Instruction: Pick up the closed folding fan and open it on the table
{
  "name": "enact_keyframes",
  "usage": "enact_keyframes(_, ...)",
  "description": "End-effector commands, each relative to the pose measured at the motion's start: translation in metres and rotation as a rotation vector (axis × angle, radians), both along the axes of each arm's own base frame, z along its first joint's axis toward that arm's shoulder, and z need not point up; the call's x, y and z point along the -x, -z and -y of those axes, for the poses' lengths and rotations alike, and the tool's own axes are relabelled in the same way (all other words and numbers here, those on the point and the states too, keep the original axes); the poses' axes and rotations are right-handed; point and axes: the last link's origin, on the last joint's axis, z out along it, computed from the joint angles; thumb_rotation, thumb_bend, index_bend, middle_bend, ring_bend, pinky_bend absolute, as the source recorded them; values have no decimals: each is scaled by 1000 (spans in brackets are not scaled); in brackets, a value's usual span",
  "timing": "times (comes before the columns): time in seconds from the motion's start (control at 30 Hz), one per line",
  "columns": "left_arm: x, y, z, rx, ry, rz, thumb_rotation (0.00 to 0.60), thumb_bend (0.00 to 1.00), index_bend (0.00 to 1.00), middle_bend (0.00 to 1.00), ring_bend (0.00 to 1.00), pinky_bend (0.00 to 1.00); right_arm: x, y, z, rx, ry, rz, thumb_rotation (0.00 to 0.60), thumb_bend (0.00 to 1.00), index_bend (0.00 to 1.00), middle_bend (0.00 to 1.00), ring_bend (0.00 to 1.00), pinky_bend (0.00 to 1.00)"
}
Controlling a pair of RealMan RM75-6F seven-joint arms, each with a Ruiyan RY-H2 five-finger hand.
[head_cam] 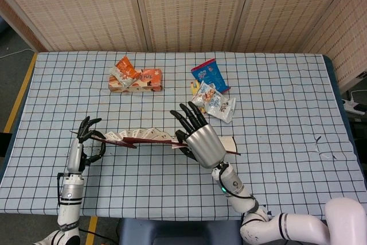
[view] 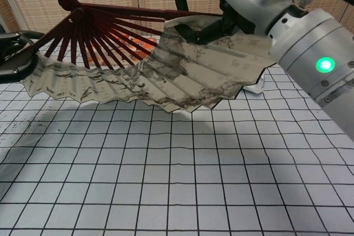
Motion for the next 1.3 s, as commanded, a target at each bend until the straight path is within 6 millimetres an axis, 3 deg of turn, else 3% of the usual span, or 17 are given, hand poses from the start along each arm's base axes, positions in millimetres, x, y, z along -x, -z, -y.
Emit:
enact_keyframes(0.03, 4, 2, 3, -1, 9, -40, 600, 577, 522, 138, 0, 49, 6, 0, -3, 8, -15, -24, 600, 706, 779, 139, 0, 0)
enact_keyframes(0.23, 20, 14, 20, 70, 31, -133, 600, 565, 356, 77, 0, 48, 25, 3, -18, -2, -40, -108, 600, 707, 735, 139, 0, 0)
enact_keyframes(0.4, 32, 22, 41, 144, 82, -240, 600, 545, 25, 0, 0, 46, 51, 8, -40, -47, -56, -225, 600, 707, 506, 128, 0, 0)
enact_keyframes(0.7, 65, 25, 52, 171, 79, -414, 600, 539, 0, 0, 0, 35, 102, 1, -86, -117, -66, -492, 600, 705, 360, 79, 0, 0)
enact_keyframes(0.8, 73, 22, 51, 169, 60, -403, 600, 539, 0, 0, 0, 35, 124, -5, -95, -97, -46, -643, 600, 696, 211, 19, 0, 0)
enact_keyframes(0.87, 75, 19, 51, 165, 60, -397, 600, 540, 0, 0, 0, 35, 136, -8, -98, -90, -13, -719, 599, 617, 63, 0, 0, 0)
enact_keyframes(0.93, 75, 17, 52, 159, 65, -389, 600, 539, 0, 0, 0, 34, 147, -8, -98, -111, 49, -764, 580, 477, 3, 0, 0, 0)
enact_keyframes(1.07, 75, 11, 53, 152, 78, -383, 600, 534, 0, 0, 0, 34, 161, -9, -92, -156, 142, -827, 555, 200, 0, 0, 0, 0)
enact_keyframes(1.17, 77, 6, 53, 166, 80, -375, 600, 520, 0, 0, 0, 34, 167, -12, -81, -207, 199, -871, 554, 108, 0, 0, 0, 0)
enact_keyframes(1.3, 78, -1, 54, 223, 88, -343, 600, 518, 0, 0, 0, 33, 172, -17, -75, -323, 260, -936, 555, 65, 0, 0, 0, 0)
